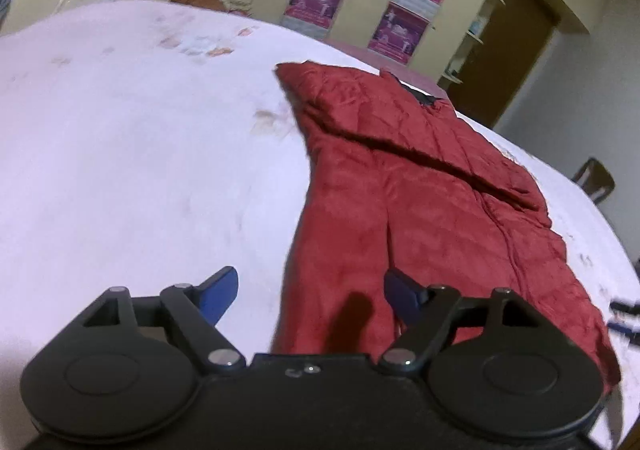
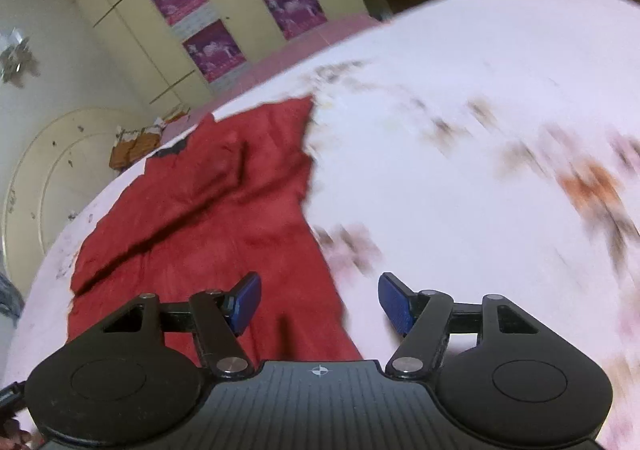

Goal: Fold large clothes

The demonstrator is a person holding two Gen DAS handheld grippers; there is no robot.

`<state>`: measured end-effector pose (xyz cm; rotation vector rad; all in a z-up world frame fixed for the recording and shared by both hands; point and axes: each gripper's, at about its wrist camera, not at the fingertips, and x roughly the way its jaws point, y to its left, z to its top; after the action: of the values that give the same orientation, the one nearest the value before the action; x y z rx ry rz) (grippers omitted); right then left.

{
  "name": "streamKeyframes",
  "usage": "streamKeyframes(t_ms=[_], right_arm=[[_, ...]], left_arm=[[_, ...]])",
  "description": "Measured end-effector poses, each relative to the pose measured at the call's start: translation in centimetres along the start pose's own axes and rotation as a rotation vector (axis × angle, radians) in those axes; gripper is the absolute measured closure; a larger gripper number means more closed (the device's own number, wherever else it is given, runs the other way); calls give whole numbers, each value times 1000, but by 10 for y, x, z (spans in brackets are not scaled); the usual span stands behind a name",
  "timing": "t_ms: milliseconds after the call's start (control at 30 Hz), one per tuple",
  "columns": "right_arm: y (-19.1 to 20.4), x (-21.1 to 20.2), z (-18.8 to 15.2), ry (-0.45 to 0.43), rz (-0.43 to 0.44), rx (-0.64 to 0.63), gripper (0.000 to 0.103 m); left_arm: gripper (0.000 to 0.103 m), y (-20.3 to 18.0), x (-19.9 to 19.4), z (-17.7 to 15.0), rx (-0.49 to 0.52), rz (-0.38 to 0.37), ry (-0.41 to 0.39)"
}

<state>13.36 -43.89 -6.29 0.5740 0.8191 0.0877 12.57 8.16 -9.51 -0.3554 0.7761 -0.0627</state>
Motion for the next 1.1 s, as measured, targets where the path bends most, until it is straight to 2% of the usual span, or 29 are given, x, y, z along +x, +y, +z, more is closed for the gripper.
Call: streamKeyframes(t_ms=[200,367,500,533,567,600,667,767,800,833,867,900,933,967,1033,1067,1100], right_arm=[[-31,-40,-46,52,57,91,38],[-38,-62,-66,59,128,142,38],[-42,-63,-73,72,189,201,38],[-43,-62,-74,75,201,214,42],[-43,-59,-73,83,214,228,53],[-44,-51,-71,89,220,241,57],[-46,-42,-69,91,236,280,60],[-50,-33,-66,92,263,323,63],[-49,-30,-65,94,266,317,64],[-48,-29,-63,104,264,304,86],[-47,-30,-61,107,271,294,98],[-45,-35,-61,91,287,286,98],[-42,-43,-59,69,306,270,98],[-40,-48,-58,59,308,256,98],[-37,-46,-58,80,269,212,98],[-39,-37,-58,118,234,210,98],[-43,-29,-60,159,219,231,98]], left_arm=[[28,3,-29,-35,-98,-33,2],[32,7,-45,-59,-218,-138,3],[33,10,-45,-70,-318,-226,4],[33,12,-41,-70,-343,-251,6],[33,13,-38,-71,-361,-267,6],[35,15,-33,-70,-380,-286,6],[39,13,-27,-68,-391,-294,8],[53,9,-19,-62,-363,-269,19],[73,8,-18,-61,-352,-255,18],[95,8,-21,-61,-354,-245,0],[95,9,-27,-63,-378,-270,-41],[95,10,-34,-64,-387,-296,-80],[95,7,-38,-63,-367,-278,-92],[95,5,-38,-63,-349,-251,-78],[95,5,-22,-65,-351,-189,17],[95,6,-15,-67,-363,-183,39],[95,8,-13,-69,-387,-198,25]])
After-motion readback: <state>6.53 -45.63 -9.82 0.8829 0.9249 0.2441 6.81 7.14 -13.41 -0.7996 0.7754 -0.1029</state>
